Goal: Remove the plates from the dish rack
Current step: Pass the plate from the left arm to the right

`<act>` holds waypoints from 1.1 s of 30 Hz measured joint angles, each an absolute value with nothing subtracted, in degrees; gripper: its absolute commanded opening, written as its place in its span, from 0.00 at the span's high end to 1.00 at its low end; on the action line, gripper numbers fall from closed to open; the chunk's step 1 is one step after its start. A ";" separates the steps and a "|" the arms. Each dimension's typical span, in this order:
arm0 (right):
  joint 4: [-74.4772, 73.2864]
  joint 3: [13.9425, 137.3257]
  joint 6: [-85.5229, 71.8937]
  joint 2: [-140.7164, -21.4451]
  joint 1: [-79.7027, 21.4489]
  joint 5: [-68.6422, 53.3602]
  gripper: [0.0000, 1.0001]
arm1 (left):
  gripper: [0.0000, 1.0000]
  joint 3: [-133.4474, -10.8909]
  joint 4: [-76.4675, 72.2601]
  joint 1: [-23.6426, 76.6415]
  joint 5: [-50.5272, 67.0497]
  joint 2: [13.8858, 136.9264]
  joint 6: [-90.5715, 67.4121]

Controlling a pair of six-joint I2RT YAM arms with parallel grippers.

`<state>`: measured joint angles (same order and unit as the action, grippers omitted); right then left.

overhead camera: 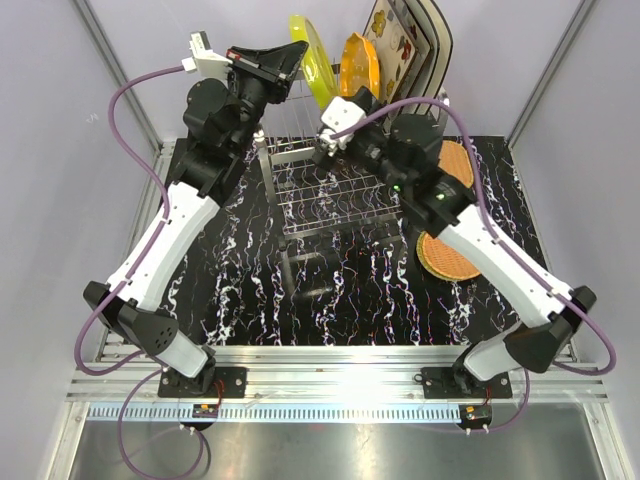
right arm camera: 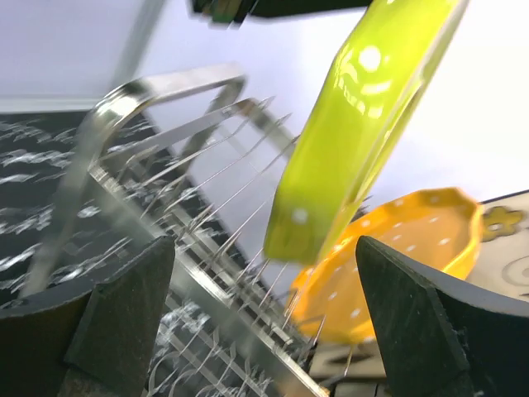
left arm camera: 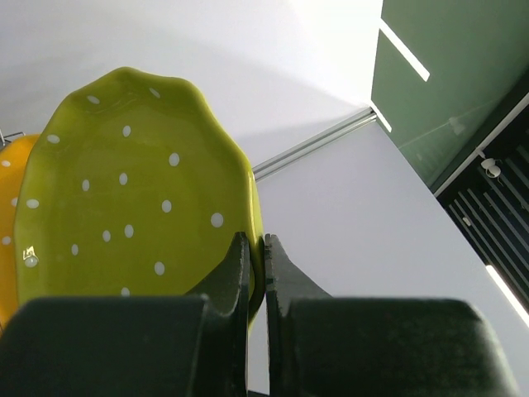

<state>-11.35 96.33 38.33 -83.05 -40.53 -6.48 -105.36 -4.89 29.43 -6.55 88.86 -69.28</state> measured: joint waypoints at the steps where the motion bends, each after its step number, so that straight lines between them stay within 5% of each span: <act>1: -8.58 96.33 39.09 -84.23 -41.76 -3.36 0.01 | 1.00 -105.32 -4.89 29.47 -6.61 88.86 -69.34; 12: 11.11 96.33 46.37 -93.23 -45.58 15.27 0.08 | 1.00 -102.50 -7.07 30.13 -7.77 88.23 -70.61; 21: 20.73 94.80 51.96 -95.35 -46.15 17.30 0.41 | 1.00 -102.48 -7.40 30.33 -8.58 88.23 -71.05; 26: 25.26 94.94 53.28 -96.62 -46.22 19.55 0.75 | 1.00 -101.19 -7.20 30.39 -10.15 87.53 -72.29; 28: 27.64 95.44 53.45 -96.90 -45.84 21.26 0.97 | 1.00 -100.75 -7.88 30.26 -10.35 87.29 -73.84; 33: 29.74 97.12 54.35 -98.32 -46.35 21.91 1.00 | 1.00 -100.57 -9.47 30.52 -11.25 86.72 -74.65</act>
